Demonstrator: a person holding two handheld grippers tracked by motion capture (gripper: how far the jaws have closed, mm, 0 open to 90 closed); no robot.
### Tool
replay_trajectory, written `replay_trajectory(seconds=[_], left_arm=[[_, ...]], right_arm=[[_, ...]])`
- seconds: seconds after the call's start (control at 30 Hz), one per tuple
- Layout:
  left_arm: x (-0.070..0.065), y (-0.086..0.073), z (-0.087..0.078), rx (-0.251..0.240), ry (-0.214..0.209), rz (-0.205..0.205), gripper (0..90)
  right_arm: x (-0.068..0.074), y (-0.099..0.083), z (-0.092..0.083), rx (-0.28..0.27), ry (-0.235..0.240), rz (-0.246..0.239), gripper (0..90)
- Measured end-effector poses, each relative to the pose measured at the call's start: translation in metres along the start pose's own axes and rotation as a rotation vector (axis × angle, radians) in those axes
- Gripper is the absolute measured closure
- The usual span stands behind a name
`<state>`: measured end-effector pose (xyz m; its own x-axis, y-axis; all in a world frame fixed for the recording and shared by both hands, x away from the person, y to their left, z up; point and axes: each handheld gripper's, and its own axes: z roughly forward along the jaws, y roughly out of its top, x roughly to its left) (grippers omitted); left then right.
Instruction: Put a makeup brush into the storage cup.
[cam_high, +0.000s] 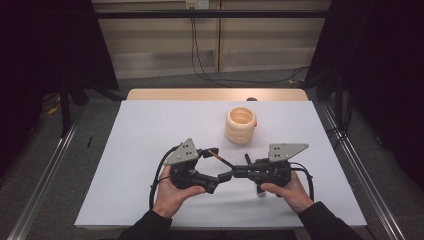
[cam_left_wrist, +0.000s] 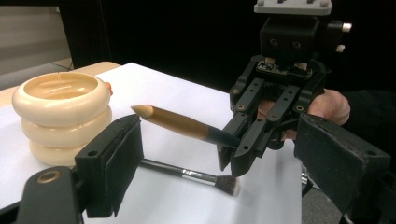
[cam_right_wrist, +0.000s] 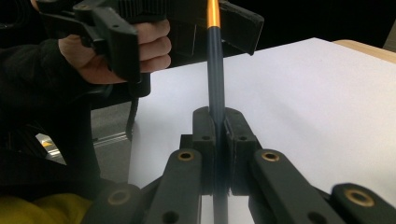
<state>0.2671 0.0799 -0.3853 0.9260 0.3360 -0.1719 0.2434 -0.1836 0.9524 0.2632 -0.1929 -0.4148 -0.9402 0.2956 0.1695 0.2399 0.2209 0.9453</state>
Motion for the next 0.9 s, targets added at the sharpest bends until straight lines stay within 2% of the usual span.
replay_trajectory(seconds=[0.1, 0.17, 0.37, 0.4, 0.5, 0.6, 0.77, 0.9], left_arm=[[-0.001, -0.001, 0.001, 0.002, 0.012, 0.01, 19.1], [-0.002, -0.001, 0.0, 0.009, 0.006, 0.014, 24.0], [-0.002, 0.0, -0.004, 0.005, 0.002, 0.016, 46.9], [-0.002, -0.001, -0.004, -0.012, 0.007, 0.002, 50.9], [0.0, -0.001, -0.006, -0.012, 0.0, -0.014, 58.0], [0.002, -0.002, -0.008, -0.022, -0.02, -0.049, 61.1], [0.003, -0.002, -0.01, -0.028, -0.023, -0.063, 70.6], [0.003, -0.001, -0.01, -0.029, -0.03, -0.07, 72.7]], right_arm=[[0.0, 0.0, 0.0, 0.002, -0.004, -0.001, 84.5], [0.0, 0.0, 0.0, 0.001, -0.004, 0.002, 84.5], [0.001, -0.001, 0.002, 0.015, 0.001, -0.004, 84.5], [0.002, -0.001, 0.003, 0.013, 0.001, -0.005, 84.5], [0.002, -0.002, 0.003, 0.013, 0.005, -0.008, 84.5], [0.002, -0.002, 0.003, 0.014, 0.01, -0.009, 84.4], [0.003, -0.002, 0.005, 0.022, 0.02, -0.018, 84.5], [0.003, -0.003, 0.005, 0.024, 0.023, -0.02, 84.4]])
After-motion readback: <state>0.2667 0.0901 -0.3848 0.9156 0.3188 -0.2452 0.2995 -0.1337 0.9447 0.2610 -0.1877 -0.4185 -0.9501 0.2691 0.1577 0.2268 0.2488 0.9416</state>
